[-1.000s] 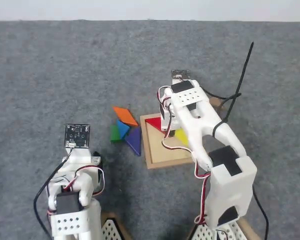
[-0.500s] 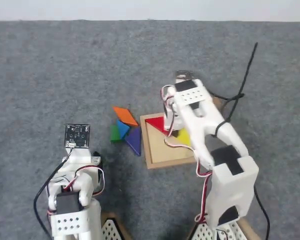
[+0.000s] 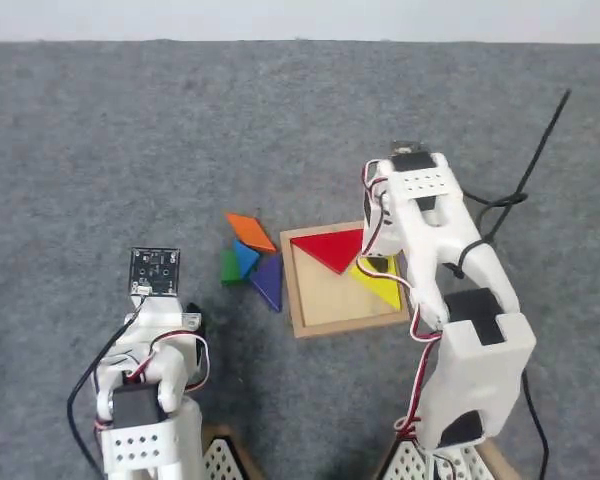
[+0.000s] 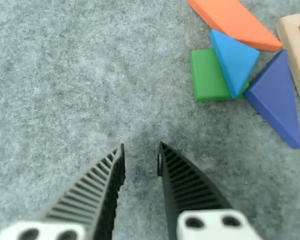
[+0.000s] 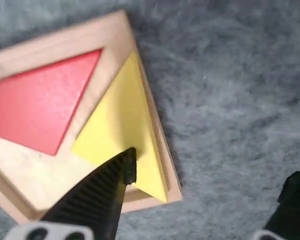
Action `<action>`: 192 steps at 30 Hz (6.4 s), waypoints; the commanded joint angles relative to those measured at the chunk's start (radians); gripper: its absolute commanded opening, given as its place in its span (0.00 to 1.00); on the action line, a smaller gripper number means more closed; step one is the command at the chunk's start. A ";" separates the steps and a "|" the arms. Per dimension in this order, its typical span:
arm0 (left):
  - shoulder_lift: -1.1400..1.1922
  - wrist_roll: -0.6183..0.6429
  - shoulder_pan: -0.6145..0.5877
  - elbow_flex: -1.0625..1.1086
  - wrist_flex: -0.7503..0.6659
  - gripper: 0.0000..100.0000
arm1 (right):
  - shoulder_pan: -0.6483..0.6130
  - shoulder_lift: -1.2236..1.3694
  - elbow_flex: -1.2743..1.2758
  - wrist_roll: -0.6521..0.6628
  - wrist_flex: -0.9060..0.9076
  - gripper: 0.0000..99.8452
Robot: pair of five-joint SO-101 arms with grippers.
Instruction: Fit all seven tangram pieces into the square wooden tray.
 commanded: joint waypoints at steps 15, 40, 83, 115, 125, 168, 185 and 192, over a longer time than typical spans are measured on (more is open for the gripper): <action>-0.023 0.011 -0.003 -0.012 0.006 0.10 | -0.180 0.173 -0.123 0.008 -0.076 0.43; -0.023 0.011 -0.003 -0.012 0.006 0.10 | 0.070 -0.271 0.083 0.069 -0.127 0.43; -0.023 0.011 -0.003 -0.012 0.006 0.10 | -0.289 -0.254 0.367 0.193 -0.239 0.43; -0.023 0.011 -0.003 -0.012 0.006 0.10 | 0.053 -0.707 0.497 0.301 -0.280 0.31; -0.023 0.003 -0.006 -0.012 0.000 0.10 | 0.303 -0.837 0.710 0.331 -0.406 0.32; -0.023 -0.221 -0.011 -0.012 -0.095 0.10 | 0.090 -0.817 0.891 0.436 -0.450 0.27; 0.749 -0.377 -0.038 -0.839 -0.025 0.10 | 0.321 -1.168 1.171 0.443 -0.489 0.27; 1.499 -0.109 0.149 -1.489 0.203 0.19 | 0.328 -1.168 1.188 0.443 -0.521 0.27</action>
